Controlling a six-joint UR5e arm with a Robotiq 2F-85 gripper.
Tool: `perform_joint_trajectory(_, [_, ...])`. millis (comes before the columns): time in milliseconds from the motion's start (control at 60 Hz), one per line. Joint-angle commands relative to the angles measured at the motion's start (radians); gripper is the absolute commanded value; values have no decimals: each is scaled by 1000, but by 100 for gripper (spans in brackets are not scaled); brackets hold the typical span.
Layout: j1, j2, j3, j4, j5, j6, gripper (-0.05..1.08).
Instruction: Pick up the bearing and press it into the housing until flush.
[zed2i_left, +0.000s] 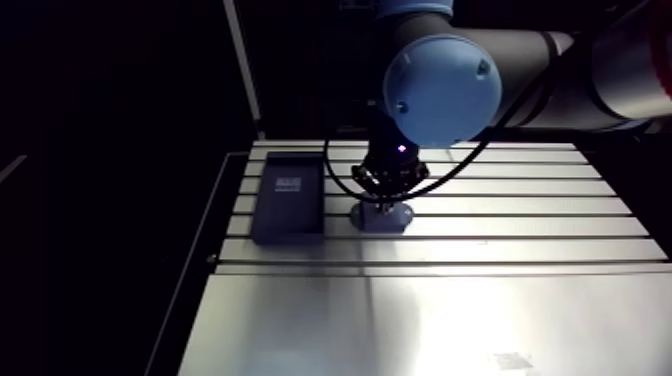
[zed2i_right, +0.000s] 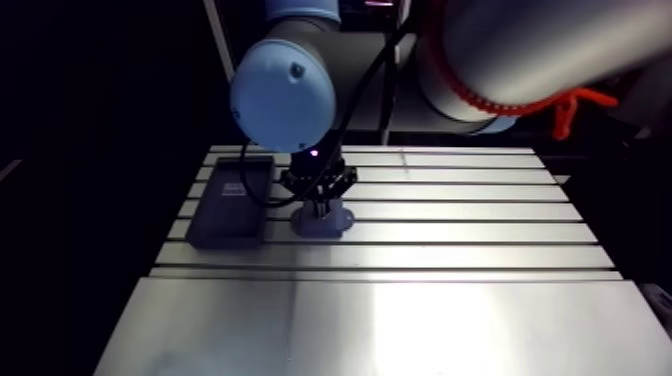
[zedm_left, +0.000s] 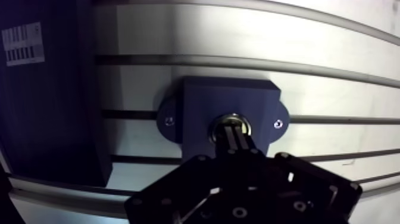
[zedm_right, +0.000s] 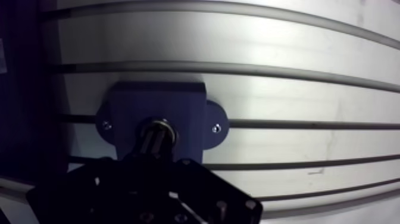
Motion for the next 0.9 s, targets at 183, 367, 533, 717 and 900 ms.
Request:
perform_joint_trajectory(183, [0, 1, 2, 0, -1, 0, 105])
perform_joint_trajectory(367, [0, 1, 2, 0, -1, 0, 105])
perform_joint_trajectory(533, [0, 1, 2, 0, -1, 0, 105])
perform_joint_trajectory(717, [0, 1, 1, 0, -1, 0, 105])
perform_joint_trajectory(900, [0, -8, -4, 2, 4, 0, 105])
